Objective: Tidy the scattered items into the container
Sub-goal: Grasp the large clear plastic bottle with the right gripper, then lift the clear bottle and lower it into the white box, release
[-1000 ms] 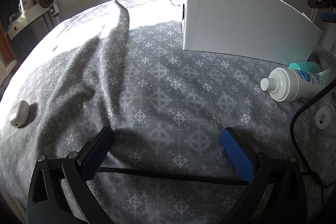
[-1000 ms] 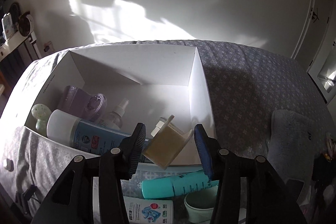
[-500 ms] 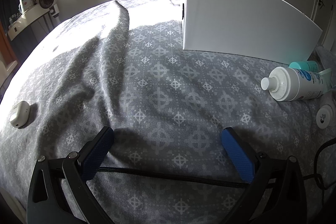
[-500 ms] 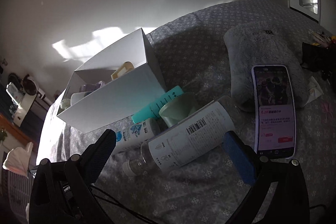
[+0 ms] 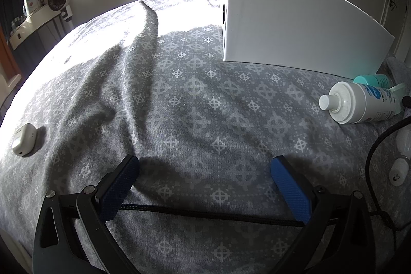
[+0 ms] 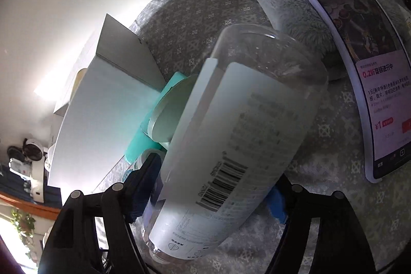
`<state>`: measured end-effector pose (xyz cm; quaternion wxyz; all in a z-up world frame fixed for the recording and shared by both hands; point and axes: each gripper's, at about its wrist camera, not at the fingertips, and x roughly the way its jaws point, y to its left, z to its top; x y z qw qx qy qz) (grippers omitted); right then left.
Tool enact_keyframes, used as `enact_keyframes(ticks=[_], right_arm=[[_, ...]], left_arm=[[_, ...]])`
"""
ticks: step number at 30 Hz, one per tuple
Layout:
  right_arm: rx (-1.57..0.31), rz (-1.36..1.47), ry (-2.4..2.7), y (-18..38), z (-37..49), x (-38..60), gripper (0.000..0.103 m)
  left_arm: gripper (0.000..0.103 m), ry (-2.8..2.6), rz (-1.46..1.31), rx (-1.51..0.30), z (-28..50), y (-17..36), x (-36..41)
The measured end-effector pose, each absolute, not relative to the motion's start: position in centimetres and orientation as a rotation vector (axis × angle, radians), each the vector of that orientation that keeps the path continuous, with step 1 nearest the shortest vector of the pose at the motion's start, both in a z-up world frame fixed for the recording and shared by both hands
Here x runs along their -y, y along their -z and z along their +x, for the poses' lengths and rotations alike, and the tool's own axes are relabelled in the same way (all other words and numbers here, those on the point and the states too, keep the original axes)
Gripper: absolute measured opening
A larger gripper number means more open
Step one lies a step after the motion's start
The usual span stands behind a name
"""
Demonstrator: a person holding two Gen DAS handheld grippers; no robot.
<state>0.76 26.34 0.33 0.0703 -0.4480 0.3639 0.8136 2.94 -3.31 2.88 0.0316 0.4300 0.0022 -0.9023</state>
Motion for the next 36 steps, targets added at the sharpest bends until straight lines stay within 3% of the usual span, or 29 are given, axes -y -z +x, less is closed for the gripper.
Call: enact_keyframes(ticks=[7,13,20,24,28,32,35,36], right_arm=[[-1.153,-1.267,-2.596,-3.3,2.9,-25.1,0.064],[-1.053,-0.996,-2.864,-12.3,1.4,-23.1,0.063],[-0.676,-0.763,-3.051,-20.8,-4.0,-18.4,0.062],[-0.255,-0.763,-3.003,-20.2,-9.0,-14.1,0.062],[0.232,-0.891,-2.887,-16.1,-13.2,-8.5,0.062],[0.314,-1.004,-2.95,-14.2,-13.3,-4.1,0.065],[0.33,-0.97,-3.023,-14.5,-11.6,-1.8,0.085],[0.318,-0.947,-3.045,-14.9,-10.8,-1.7,0.085]], left_arm=[[0.103,2.779,1.324,-0.007,3.0,-2.9,3.3],[0.103,2.779,1.324,-0.008,2.9,-2.9,3.3],[0.103,2.779,1.323,-0.008,2.9,-2.9,3.3],[0.103,2.779,1.322,-0.008,2.9,-2.9,3.3],[0.103,2.779,1.322,-0.008,2.9,-2.8,3.3],[0.103,2.779,1.323,-0.008,2.9,-2.8,3.2],[0.103,2.779,1.322,-0.009,2.9,-2.8,3.3],[0.103,2.779,1.323,-0.009,2.9,-2.8,3.2]])
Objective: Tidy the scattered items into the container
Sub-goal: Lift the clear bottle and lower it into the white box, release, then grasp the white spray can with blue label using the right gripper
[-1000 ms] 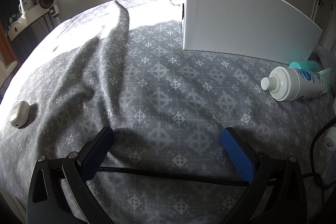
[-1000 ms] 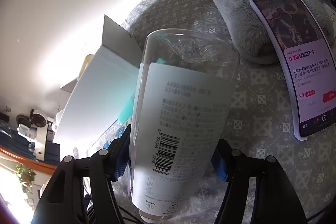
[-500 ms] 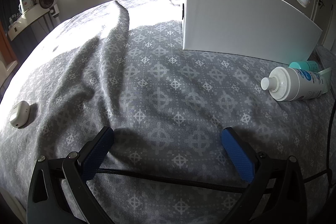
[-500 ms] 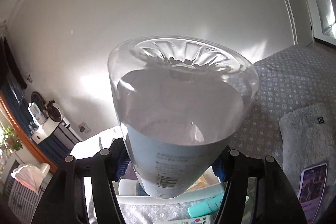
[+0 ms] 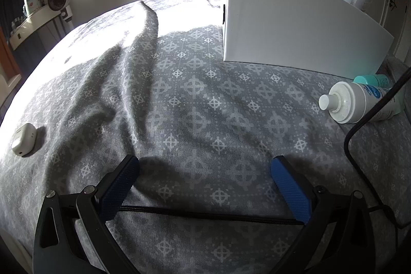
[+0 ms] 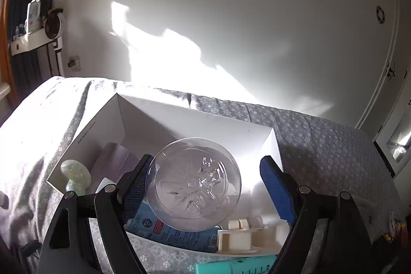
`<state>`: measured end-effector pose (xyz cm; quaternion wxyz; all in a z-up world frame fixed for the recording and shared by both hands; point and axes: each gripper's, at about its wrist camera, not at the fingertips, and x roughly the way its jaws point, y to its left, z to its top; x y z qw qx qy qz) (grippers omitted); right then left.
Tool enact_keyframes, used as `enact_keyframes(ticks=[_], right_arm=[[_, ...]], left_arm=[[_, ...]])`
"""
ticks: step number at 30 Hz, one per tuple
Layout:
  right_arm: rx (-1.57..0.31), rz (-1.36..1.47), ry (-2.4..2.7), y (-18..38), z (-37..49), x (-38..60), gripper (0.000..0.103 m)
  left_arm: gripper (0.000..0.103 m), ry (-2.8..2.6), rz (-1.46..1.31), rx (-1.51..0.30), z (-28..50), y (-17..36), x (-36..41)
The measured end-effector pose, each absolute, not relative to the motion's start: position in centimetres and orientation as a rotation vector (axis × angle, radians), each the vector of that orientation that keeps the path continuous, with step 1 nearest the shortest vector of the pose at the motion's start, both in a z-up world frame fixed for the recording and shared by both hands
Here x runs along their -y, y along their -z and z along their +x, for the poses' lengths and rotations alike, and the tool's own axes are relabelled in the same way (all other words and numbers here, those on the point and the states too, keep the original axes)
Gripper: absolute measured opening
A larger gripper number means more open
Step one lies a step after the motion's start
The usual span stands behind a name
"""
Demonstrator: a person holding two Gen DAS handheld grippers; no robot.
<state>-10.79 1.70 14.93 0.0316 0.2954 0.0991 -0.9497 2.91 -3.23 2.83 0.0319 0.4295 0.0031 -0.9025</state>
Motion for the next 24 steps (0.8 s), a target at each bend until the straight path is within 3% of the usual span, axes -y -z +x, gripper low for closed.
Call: enact_keyframes(ticks=[2,5,7,10,13,20,24], right_arm=[[-0.245,0.806,2.954,-16.0,-8.2,-1.6,0.085],[-0.086,0.527,3.009,-18.0,-2.1,-3.4,0.103],[-0.027,0.423,3.046,-18.4,1.3,-5.3,0.103],[-0.023,0.743,3.014,-17.5,1.7,-6.6,0.103],[-0.164,1.068,2.846,-13.6,0.6,-7.7,0.103],[-0.973,1.046,2.429,-4.7,0.8,-0.9,0.103],[-1.226,1.109,2.234,-0.1,-2.0,1.9,0.097]], left_arm=[[0.103,2.778,1.322,-0.008,2.9,-2.8,3.2],[0.103,2.777,1.323,-0.004,2.9,-2.9,3.2],[0.103,2.775,1.323,0.001,2.9,-3.0,3.0],[0.103,2.772,1.323,0.008,2.8,-3.0,2.9],[0.103,2.773,1.323,0.006,2.8,-3.0,2.8],[0.103,2.774,1.323,0.005,2.8,-3.0,2.8],[0.103,2.773,1.322,0.006,2.8,-3.0,2.8]])
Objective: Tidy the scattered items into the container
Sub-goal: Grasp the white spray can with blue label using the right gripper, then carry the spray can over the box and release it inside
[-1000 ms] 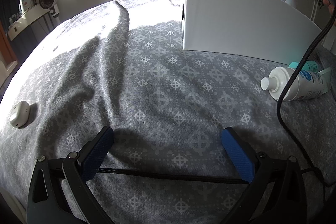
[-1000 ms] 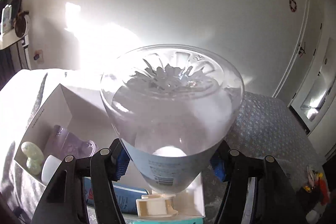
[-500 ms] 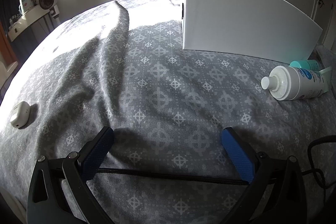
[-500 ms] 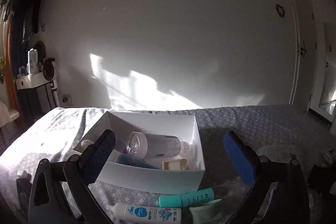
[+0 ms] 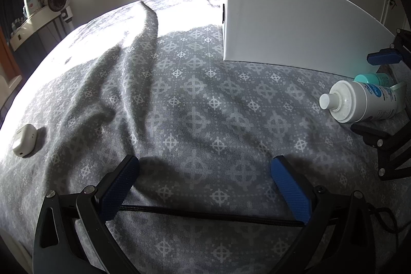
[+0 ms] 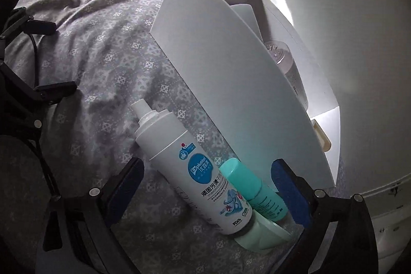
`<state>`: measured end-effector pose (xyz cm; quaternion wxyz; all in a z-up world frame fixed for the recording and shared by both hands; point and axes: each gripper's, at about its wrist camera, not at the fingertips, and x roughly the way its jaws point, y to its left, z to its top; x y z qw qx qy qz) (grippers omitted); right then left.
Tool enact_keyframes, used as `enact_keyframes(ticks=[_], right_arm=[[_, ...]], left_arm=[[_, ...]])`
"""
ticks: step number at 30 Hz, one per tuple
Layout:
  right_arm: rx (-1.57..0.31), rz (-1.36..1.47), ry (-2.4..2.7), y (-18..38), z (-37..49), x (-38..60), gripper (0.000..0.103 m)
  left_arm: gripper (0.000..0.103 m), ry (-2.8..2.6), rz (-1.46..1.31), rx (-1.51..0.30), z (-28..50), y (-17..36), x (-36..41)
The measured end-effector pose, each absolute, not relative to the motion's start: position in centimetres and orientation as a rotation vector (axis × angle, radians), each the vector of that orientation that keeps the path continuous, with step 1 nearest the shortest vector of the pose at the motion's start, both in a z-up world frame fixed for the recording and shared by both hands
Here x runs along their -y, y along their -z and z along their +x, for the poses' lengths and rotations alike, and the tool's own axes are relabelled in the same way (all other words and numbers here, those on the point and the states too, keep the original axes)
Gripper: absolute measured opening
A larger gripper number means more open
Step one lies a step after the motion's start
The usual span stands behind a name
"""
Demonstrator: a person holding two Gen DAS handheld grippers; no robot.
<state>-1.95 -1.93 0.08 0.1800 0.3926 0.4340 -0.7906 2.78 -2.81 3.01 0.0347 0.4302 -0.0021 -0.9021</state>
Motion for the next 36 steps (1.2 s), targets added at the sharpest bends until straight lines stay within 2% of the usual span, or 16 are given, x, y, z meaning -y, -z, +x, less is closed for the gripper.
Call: enact_keyframes(ticks=[3,5,6,8,10,12,13,15,16,19,23,28,33,36], right_arm=[[-1.418,1.132,2.09,3.4,-2.8,2.6,0.092],[-1.395,1.143,2.092,3.8,-3.2,2.4,0.092],[-1.34,1.193,2.103,3.5,-3.7,2.0,0.086],[-1.125,1.32,2.095,3.0,-4.4,0.7,0.068],[-0.953,1.411,2.133,2.6,-4.9,-1.1,0.065],[-0.757,1.543,2.094,2.3,-5.2,-3.0,0.047],[-0.631,1.602,2.054,2.0,-5.2,-4.0,0.044],[-0.419,1.686,1.955,1.7,-4.6,-5.7,0.043],[-0.391,1.711,1.93,1.8,-4.0,-6.2,0.043],[-0.486,1.715,1.947,2.6,-2.7,-6.8,0.043],[-0.431,1.742,1.996,3.4,-3.6,-8.0,0.047],[-0.484,1.712,2.031,3.2,-3.4,-9.5,0.048],[-0.473,1.69,2.068,2.8,-3.2,-11.8,0.047],[-0.504,1.662,2.086,2.4,-2.9,-12.8,0.043]], left_arm=[[0.103,2.773,1.323,0.009,2.8,-3.0,2.8],[0.103,2.774,1.324,0.006,2.8,-3.0,2.8],[0.103,2.773,1.323,0.006,2.8,-3.0,2.8],[0.103,2.774,1.323,0.004,2.8,-3.0,2.8],[0.103,2.774,1.323,0.006,2.8,-3.0,2.8],[0.103,2.774,1.323,0.004,2.8,-3.0,2.8],[0.103,2.774,1.323,0.005,2.8,-3.0,2.8],[0.103,2.773,1.323,0.006,2.8,-3.0,2.8],[0.103,2.773,1.323,0.006,2.8,-3.0,2.8],[0.103,2.772,1.323,0.008,2.8,-3.0,2.8],[0.103,2.773,1.323,0.007,2.8,-3.0,2.8],[0.103,2.773,1.322,0.007,2.8,-3.0,2.8],[0.103,2.773,1.322,0.007,2.7,-3.0,2.7],[0.103,2.773,1.322,0.006,2.8,-3.0,2.7]])
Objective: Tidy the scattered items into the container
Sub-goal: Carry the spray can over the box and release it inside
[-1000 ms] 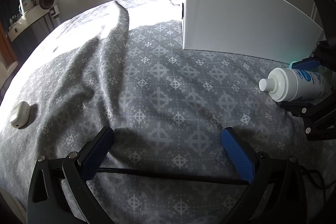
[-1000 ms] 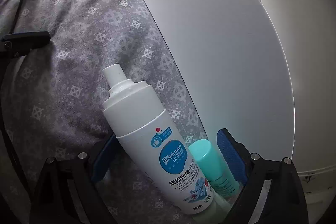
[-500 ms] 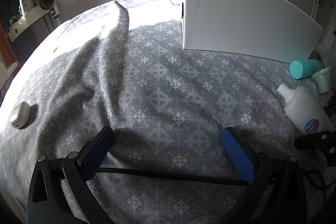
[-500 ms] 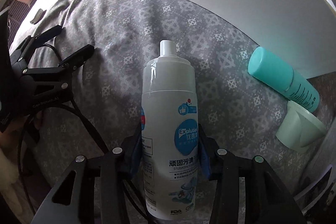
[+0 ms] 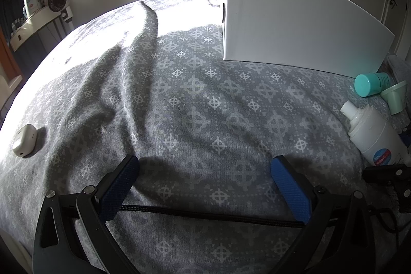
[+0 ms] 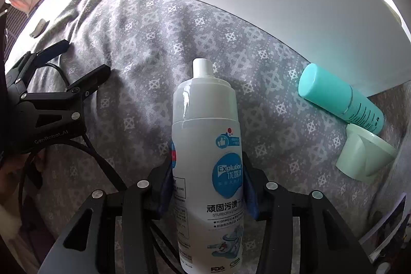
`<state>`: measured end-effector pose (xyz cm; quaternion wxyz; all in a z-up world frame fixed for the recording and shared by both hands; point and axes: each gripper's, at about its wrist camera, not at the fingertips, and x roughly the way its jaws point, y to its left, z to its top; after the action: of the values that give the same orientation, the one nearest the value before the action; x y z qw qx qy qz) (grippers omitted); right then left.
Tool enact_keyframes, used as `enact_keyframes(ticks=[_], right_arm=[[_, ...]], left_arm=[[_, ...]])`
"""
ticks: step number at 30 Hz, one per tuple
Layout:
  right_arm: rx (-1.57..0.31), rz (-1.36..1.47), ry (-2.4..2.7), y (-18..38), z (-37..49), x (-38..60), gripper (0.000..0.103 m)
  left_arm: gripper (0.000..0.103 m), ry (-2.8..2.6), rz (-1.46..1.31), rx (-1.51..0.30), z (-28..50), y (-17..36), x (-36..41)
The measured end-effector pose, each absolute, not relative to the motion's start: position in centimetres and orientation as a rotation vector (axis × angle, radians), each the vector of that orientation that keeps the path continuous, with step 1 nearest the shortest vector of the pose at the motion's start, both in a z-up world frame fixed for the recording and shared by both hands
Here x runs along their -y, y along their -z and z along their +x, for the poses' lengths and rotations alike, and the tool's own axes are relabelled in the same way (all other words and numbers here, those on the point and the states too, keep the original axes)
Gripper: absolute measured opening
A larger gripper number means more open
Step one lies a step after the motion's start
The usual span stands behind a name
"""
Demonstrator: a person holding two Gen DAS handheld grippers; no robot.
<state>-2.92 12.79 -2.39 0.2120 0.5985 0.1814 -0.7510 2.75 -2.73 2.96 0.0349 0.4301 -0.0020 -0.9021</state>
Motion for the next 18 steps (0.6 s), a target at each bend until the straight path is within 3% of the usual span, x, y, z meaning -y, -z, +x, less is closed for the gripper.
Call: enact_keyframes(ticks=[2,5,9,13,18], right_arm=[[-0.489,1.655,2.104,1.9,-2.9,-13.7,0.043],[-0.28,1.598,2.136,-0.5,-3.4,-16.3,0.043],[0.014,1.237,2.251,-8.6,-3.9,-19.1,0.043],[0.069,0.96,2.509,-15.5,-5.6,-20.2,0.043],[0.117,0.963,2.785,-19.3,-9.6,-22.1,0.043]], left_arm=[[0.103,2.772,1.322,0.006,2.8,-3.0,2.7],[0.103,2.772,1.322,0.008,2.8,-3.0,2.7],[0.103,2.771,1.322,0.01,2.7,-2.9,2.7],[0.103,2.77,1.321,0.011,2.7,-2.9,2.7],[0.103,2.771,1.32,0.011,2.7,-2.9,2.6]])
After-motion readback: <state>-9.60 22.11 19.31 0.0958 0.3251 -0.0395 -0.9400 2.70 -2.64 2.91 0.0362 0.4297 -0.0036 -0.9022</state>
